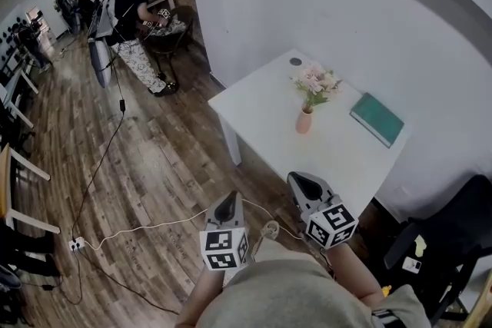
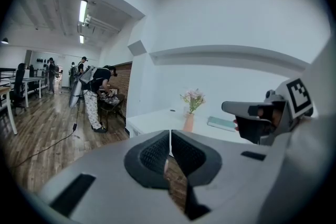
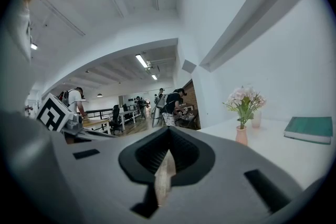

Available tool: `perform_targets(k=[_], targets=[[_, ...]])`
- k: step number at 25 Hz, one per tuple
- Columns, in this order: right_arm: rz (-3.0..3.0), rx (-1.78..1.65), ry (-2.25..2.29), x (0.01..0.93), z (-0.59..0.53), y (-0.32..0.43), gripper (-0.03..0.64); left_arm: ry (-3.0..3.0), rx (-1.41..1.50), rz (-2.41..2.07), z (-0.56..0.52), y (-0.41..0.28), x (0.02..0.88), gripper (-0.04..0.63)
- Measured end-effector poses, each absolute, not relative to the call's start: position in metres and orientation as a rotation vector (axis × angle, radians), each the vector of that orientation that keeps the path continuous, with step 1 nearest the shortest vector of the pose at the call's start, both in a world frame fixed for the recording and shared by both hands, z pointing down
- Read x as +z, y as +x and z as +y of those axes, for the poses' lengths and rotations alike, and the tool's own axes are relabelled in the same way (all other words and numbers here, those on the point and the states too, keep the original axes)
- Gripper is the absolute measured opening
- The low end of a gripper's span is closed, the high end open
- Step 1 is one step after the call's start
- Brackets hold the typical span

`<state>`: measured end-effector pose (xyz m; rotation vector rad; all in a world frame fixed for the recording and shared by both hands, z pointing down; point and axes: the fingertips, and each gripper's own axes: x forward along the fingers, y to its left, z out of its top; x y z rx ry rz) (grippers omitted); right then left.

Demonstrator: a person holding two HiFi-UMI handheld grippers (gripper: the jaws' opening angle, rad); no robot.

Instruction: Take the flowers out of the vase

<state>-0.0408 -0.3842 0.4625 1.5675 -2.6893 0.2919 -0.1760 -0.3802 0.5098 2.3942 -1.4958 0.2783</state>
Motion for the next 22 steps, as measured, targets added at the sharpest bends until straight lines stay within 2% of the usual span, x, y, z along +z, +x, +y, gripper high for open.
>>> perform_targets(k=[19,22], targets=[[-2.533,0.281,1.792,0.463,-0.508,0.025,0.003,2.432,0.29,-1.428,-0.505,-0.14,0.507,0.012],[-2.497,0.288,1.821,0.468,-0.519,0.037,0.032,2.444,0.296,-1.412,-0.517,-0.133,0.508,0.011]])
